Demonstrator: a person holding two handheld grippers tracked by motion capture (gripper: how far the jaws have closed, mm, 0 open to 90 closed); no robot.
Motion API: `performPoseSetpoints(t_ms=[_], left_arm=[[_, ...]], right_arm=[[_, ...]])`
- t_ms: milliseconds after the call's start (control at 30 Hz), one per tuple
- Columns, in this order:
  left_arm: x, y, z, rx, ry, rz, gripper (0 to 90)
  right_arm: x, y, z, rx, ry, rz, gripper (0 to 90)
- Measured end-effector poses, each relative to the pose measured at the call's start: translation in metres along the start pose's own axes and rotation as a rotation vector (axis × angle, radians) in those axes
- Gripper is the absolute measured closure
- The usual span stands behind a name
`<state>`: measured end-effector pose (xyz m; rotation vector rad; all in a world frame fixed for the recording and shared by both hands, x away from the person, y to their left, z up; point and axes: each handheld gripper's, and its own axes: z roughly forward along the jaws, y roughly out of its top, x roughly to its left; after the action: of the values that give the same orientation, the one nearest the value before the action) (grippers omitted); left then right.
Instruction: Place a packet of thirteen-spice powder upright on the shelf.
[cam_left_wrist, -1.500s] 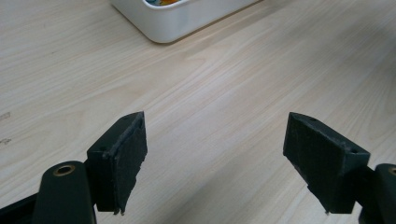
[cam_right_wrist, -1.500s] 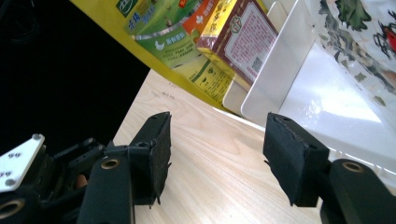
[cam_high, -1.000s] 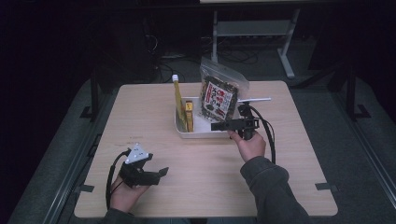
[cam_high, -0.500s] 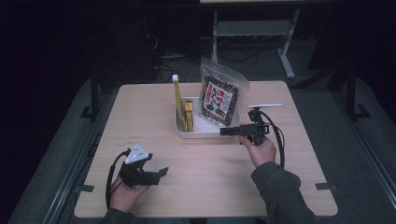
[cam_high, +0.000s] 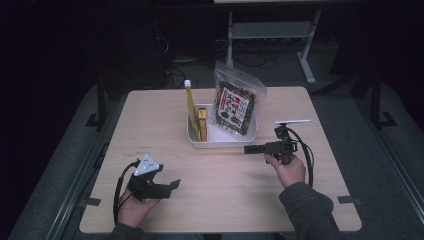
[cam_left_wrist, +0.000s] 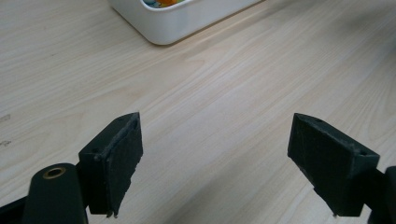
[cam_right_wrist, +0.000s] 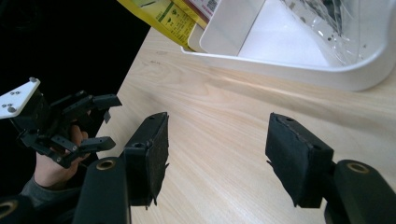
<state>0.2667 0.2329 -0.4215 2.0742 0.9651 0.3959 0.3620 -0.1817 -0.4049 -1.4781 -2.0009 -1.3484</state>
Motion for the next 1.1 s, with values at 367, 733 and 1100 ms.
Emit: performPoseSetpoints(t_ms=[367,733,1100], left_arm=[[0.001,0.000,0.000,0.001,-0.003,-0.004,17.5],[0.002,-0.001,0.000,0.002,-0.006,-0.008,17.3],[0.002,-0.002,0.001,0.003,-0.007,-0.008,17.2]], right_arm=[[-0.010,-0.015,-0.009,-0.002,0.013,0.014,38.2],[-0.020,-0.031,-0.019,0.001,0.022,0.021,37.6],[-0.031,-0.050,-0.030,-0.003,0.011,0.029,37.6]])
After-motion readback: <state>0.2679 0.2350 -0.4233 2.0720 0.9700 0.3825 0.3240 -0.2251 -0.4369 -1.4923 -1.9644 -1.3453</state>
